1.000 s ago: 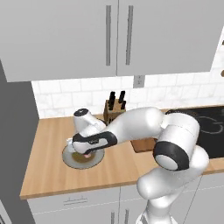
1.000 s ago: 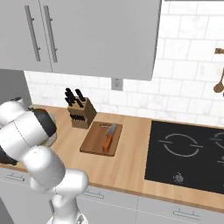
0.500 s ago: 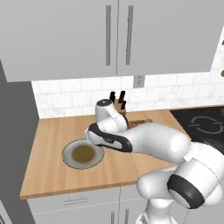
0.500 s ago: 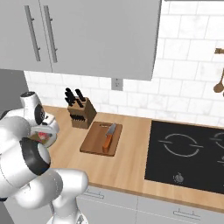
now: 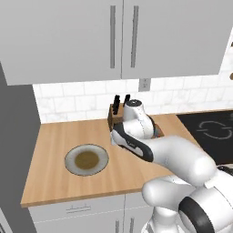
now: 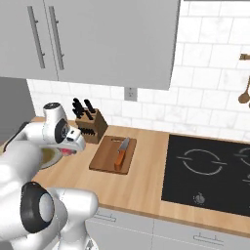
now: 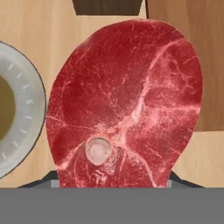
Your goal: Pick up the knife from the drawer and place it on the cutting board. Then place the meat from the plate to the cutting board.
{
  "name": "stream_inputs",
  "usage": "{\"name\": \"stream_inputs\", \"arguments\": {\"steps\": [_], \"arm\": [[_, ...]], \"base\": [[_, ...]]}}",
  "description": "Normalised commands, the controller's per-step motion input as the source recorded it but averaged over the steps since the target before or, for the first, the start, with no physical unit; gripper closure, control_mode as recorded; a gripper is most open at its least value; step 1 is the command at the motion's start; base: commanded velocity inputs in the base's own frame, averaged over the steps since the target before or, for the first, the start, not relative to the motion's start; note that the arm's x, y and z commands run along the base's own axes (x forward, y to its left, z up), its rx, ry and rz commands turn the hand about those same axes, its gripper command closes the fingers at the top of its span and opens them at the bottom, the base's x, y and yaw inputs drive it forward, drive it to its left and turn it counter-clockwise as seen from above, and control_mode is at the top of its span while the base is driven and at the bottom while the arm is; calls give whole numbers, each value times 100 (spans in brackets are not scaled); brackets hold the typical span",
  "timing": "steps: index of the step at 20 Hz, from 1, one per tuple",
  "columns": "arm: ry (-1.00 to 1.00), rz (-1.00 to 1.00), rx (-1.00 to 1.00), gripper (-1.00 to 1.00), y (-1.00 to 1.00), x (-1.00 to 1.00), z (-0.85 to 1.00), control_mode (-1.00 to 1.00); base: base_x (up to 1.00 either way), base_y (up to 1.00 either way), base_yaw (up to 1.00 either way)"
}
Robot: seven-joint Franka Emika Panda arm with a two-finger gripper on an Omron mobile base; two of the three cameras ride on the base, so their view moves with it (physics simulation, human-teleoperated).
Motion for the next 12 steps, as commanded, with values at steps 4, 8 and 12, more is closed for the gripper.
{"name": "stream_inputs", "arguments": {"steps": [4,8,12], "arm": [[0,0,2,100,-71,0,11,-100],[0,0,0,100,-66,0,0,-100],[0,0,0,100,-57,10,0,-100]], "base": [[0,0,0],[0,0,0],[0,0,0]]}}
